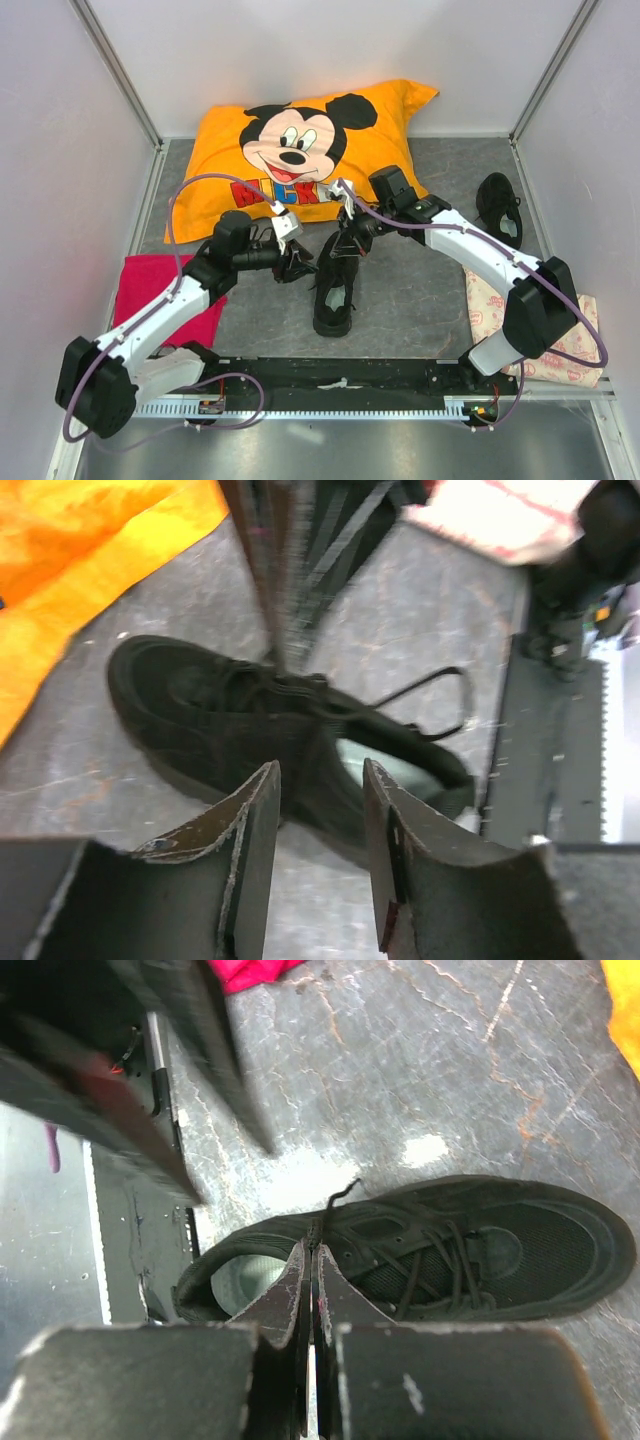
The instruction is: Tie the shoes
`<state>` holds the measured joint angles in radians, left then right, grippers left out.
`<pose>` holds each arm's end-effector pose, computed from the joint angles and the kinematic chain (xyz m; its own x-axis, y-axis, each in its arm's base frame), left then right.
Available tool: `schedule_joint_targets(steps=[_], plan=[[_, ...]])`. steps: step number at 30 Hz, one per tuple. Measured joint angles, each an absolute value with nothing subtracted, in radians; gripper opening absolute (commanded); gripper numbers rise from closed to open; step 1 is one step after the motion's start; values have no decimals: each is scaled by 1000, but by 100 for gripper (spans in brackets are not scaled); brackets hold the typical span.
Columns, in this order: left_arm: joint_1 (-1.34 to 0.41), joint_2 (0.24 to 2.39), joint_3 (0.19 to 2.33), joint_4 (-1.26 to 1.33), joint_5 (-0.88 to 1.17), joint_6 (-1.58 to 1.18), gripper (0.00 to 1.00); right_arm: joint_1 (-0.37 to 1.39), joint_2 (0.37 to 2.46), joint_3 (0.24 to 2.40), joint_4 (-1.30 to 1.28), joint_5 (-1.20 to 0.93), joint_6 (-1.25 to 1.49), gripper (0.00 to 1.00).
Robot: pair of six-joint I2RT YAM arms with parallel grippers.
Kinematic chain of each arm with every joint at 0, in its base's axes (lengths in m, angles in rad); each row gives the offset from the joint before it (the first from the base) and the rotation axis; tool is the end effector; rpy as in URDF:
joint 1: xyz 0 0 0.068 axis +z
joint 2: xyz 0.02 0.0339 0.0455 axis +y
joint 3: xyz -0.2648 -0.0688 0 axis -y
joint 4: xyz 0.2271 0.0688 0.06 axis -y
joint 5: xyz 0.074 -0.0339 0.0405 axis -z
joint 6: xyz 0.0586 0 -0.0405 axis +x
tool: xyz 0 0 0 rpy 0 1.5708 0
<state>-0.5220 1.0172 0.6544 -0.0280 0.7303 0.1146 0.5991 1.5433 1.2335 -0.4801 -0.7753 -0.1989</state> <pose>0.1740 -0.1452 0.2694 -0.2244 0.2274 -0.9476 0.9379 0.3143 -0.1467 0.2485 0.2193 0.2838 -0.4150 -0.4543 -0.7883 -0.9096 0.2267 0.3483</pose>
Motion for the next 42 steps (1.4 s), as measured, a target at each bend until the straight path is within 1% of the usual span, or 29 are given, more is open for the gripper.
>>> schedule_joint_targets(steps=[6,11,17,20,21,23,24,26,27,28,29,30,31,33,37,42], plan=[[-515,1139,719,-23,736,254,47,617,1543,1234,-478,-789,-199,0],[-498,1180,751,-1,767,329,47,632,1543,1234,-479,-789,-204,0],[-494,1206,767,7,846,381,43,644,1544,1234,-479,-789,-206,0],[-494,1223,777,6,894,408,36,646,1544,1234,-479,-789,-207,0],[-494,1228,780,5,906,415,29,647,1544,1234,-479,-789,-209,0],[-492,1240,787,-2,931,430,20,646,1544,1234,-480,-787,-211,0],[-492,1246,790,-6,943,437,10,646,1546,1234,-480,-785,-213,0],[-492,1257,793,-15,965,451,4,645,1548,1234,-483,-779,-215,0],[-492,1261,794,-21,973,458,2,645,1549,1234,-487,-777,-216,1],[-492,1263,794,-24,979,466,2,645,1549,1234,-489,-775,-218,4],[-492,1266,794,-26,982,471,1,645,1549,1234,-493,-772,-220,9],[-490,1266,794,-28,985,473,2,645,1549,1234,-496,-771,-223,24],[-487,1267,794,-29,988,474,2,646,1549,1234,-498,-770,-224,35],[-474,1271,794,-28,994,472,2,648,1549,1236,-504,-765,-230,51],[-433,1280,794,-28,996,461,2,649,1545,1245,-539,-737,-242,57],[-413,1284,790,-23,997,445,1,649,1526,1245,-623,-691,-255,57]])
